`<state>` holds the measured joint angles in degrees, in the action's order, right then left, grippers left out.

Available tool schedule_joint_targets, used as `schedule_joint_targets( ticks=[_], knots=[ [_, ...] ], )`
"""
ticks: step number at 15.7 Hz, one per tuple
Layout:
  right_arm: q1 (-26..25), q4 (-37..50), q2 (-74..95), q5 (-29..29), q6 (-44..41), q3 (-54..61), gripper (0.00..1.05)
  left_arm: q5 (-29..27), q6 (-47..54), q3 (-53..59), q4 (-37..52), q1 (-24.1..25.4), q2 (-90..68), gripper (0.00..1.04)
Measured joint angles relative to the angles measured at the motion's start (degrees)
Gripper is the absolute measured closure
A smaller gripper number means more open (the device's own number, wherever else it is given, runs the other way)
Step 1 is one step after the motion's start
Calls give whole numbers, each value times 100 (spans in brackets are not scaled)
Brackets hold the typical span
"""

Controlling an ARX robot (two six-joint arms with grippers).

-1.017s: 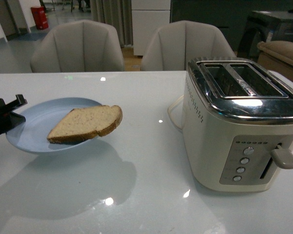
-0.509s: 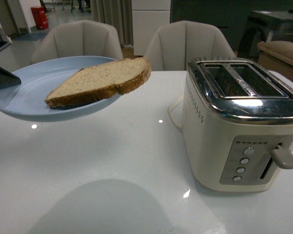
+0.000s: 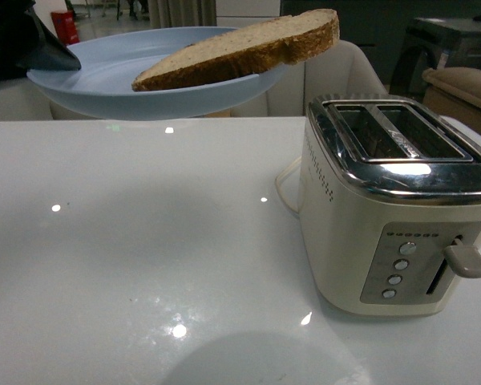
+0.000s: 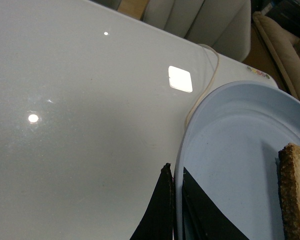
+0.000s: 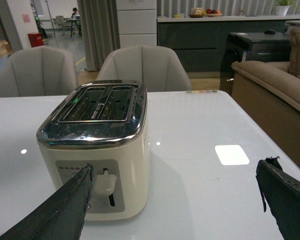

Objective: Left arm holds plate, right arm toasts bread

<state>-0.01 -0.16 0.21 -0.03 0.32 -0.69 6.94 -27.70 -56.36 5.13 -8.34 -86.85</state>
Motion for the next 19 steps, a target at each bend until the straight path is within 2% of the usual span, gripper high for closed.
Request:
schedule_joint_targets(
  ticks=[3, 19],
  knots=[
    [0, -2, 0, 0, 0, 0, 6, -232, 120, 0, -142, -24, 22, 102],
    [0, -2, 0, 0, 0, 0, 6, -181, 313, 0, -107, -9, 74, 102]
  ],
)
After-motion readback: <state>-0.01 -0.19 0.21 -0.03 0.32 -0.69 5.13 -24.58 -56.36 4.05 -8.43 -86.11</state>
